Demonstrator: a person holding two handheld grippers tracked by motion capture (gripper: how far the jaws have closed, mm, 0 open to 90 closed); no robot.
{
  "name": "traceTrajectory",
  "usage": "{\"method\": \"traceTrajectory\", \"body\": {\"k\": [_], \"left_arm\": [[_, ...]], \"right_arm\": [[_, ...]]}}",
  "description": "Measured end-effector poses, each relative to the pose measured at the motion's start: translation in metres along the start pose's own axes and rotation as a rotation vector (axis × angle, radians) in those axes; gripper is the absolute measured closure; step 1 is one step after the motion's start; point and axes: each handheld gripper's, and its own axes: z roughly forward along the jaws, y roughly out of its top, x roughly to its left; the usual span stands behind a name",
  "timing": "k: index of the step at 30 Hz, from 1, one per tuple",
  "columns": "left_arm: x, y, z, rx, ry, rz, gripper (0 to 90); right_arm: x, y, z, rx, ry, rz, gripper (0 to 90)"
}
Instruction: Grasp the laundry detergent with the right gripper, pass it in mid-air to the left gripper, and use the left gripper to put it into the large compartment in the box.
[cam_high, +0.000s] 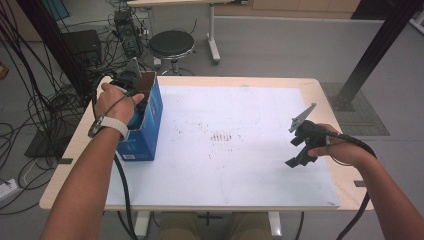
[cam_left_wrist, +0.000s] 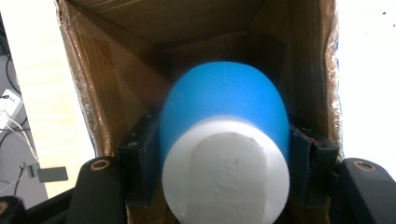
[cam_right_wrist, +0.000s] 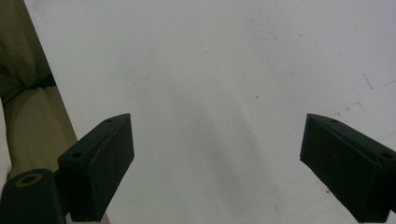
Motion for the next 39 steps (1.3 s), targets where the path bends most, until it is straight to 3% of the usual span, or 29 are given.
{"method": "traceTrajectory", "body": {"k": [13,26,30,39], "left_arm": [[0.001,-0.001,-0.001,-0.011,-0.004,0.000,36.0],[0.007,-0.005,-0.003,-0.039,-0.019,0.000,25.6],[0.010,-0.006,-0.010,-0.068,-0.056,-0.019,20.2],[0.009,-0.006,-0.037,-0.126,-0.051,0.021,15.9]], "right_arm": [[0.001,0.000,0.001,0.002,0.000,0.001,9.6],[0.002,0.002,0.003,0.010,0.002,-0.006,9.6],[0.003,0.004,0.003,0.009,0.003,-0.005,9.6],[0.004,0.006,0.004,0.011,0.005,-0.013,9.6]]}}
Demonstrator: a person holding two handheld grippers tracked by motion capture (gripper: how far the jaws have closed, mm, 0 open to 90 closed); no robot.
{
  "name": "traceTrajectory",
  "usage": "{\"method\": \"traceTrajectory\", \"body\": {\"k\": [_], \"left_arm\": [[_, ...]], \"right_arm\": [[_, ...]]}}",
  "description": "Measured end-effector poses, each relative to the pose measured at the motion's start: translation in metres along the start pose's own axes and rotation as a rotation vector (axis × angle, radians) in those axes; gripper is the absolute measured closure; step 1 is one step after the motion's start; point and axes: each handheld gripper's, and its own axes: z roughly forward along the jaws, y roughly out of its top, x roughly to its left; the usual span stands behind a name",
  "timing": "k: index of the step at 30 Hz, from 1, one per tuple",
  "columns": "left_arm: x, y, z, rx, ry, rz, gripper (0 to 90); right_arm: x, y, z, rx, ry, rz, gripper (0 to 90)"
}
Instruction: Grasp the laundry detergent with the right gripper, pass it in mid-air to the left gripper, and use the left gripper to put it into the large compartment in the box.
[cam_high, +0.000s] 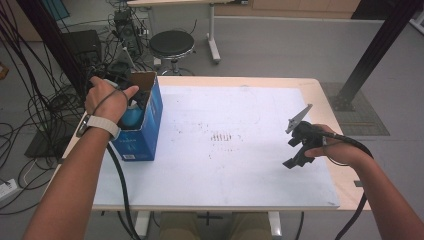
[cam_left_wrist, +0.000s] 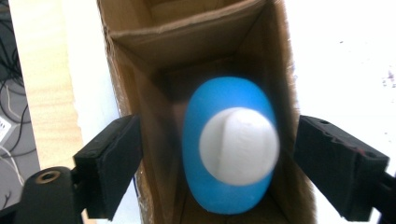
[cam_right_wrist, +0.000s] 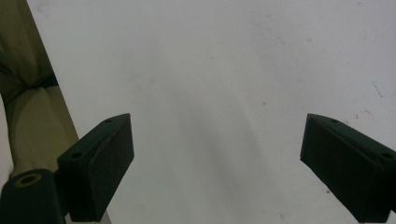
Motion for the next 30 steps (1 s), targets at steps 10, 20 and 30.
{"method": "traceTrajectory", "body": {"k": [10,20,30], "left_arm": [[-0.010,0.005,-0.033,-0.017,-0.040,0.086,13.3],[-0.045,0.009,-0.065,-0.020,-0.077,0.284,12.0],[-0.090,0.013,-0.072,-0.016,-0.131,0.511,11.5]], "right_arm": [[0.002,-0.001,-0.004,-0.002,-0.008,-0.003,9.6],[0.003,-0.002,-0.008,-0.002,-0.016,-0.001,9.6],[0.005,-0.001,-0.011,-0.005,-0.019,-0.006,9.6]]}}
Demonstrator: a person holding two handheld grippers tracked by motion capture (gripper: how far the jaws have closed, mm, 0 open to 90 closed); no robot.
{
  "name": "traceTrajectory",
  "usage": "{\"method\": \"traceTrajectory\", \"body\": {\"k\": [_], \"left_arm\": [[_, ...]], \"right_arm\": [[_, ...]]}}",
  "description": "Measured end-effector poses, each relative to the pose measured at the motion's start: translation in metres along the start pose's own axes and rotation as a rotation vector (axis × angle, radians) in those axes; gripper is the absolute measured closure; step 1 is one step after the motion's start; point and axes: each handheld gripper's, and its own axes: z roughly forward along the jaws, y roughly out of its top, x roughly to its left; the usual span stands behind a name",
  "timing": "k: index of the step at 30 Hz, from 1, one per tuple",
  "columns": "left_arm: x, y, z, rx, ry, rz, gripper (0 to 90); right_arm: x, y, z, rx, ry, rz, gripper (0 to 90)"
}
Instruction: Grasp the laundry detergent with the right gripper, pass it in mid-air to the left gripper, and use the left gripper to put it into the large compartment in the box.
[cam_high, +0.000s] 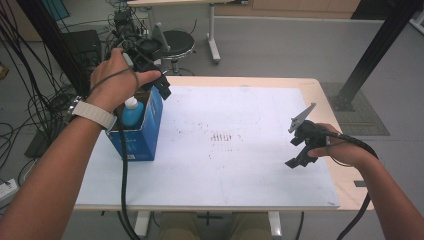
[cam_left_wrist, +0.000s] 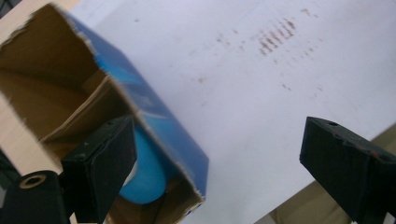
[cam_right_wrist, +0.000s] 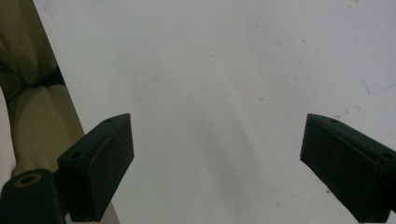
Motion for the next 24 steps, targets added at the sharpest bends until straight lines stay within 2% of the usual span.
{"method": "traceTrajectory", "body": {"k": [4,10,18,22,24], "left_arm": [[-0.012,0.009,0.006,0.021,-0.030,0.090,11.6],[-0.025,0.018,0.017,0.036,-0.064,0.182,11.6],[-0.045,0.027,0.035,0.065,-0.092,0.327,11.5],[-0.056,0.030,0.045,0.086,-0.089,0.382,11.6],[-0.060,0.031,0.050,0.094,-0.098,0.397,11.6]], "right_arm": [[0.000,0.000,-0.002,-0.002,-0.002,-0.002,9.5],[0.000,0.000,-0.004,0.002,-0.007,0.001,9.4],[0.000,0.000,-0.006,0.002,-0.011,0.002,9.2],[0.001,0.001,-0.006,0.005,-0.010,0.002,9.2],[0.001,0.001,-0.005,0.004,-0.009,-0.002,9.2]]}}
